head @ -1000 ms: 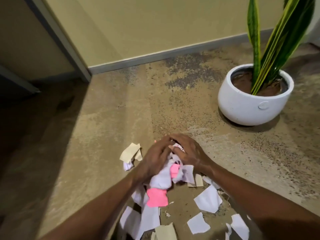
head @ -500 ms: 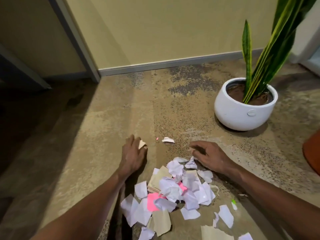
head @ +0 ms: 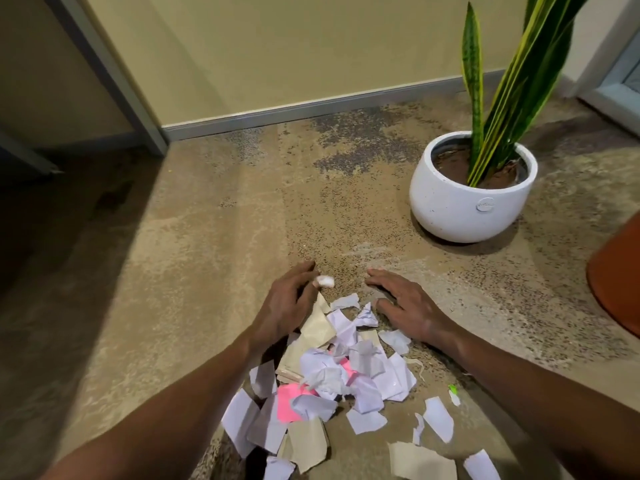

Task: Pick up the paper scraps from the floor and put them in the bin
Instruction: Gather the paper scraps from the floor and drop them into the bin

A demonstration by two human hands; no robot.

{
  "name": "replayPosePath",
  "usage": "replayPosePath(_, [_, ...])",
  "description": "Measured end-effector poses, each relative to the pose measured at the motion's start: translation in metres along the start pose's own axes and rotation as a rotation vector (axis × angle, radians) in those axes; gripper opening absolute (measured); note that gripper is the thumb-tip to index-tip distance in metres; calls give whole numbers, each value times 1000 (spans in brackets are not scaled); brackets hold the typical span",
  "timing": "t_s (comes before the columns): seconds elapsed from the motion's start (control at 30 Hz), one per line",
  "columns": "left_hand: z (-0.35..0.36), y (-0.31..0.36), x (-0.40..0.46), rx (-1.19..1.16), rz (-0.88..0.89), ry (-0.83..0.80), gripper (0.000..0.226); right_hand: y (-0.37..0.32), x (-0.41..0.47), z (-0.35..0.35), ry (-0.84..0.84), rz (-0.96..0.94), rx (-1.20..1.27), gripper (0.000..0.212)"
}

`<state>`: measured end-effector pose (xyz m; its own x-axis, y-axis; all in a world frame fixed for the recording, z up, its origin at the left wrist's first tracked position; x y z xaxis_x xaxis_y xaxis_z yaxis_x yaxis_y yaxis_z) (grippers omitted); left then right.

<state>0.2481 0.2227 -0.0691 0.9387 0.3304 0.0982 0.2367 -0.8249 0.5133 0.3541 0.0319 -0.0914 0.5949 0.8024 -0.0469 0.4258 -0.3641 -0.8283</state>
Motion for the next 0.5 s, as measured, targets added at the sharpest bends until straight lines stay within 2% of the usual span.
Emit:
replayPosePath(0.07, [-4,14,-21,-121,-32,50,23,-4,-3,1,-17,22,-16,46])
replayPosePath(0.17, [-2,29,-44,-320,-116,27,15,-10,-2,6,-64,75,-18,51])
replayPosePath(0.23, [-11,40,-53,-372,-103,74,17,-14,-9,7,-85,116,30,54])
replayPosePath(0.3, [-25,38,-52,-289,-123,132,18,-22,-17,11,-124,106,28,54])
replayPosePath(0.33, [-26,35,-50,-167,-144,102,30,-26,-22,14,-145,100,22,53])
replayPosePath(0.4, [-7,32,-52,74,-112,-128,55,-31,-35,26,-208,113,10,56])
replayPosePath(0.43, [5,35,-59,108,-79,-232,59,-32,-42,35,-253,119,-24,59])
replayPosePath(0.5, [13,48,-80,-40,-45,-310,55,-37,-53,51,-320,126,-67,62])
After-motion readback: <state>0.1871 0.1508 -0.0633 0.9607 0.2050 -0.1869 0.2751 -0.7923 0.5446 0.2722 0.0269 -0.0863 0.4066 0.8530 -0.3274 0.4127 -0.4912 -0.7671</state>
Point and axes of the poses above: each hand's wrist, its own x-axis towards the middle knuckle, its own z-axis out of the palm, y = z × x, the point moved 9 cm from there along x, towards the middle knuckle, and after that the axes turned 11 degrees about x, right-handed, at the moved point
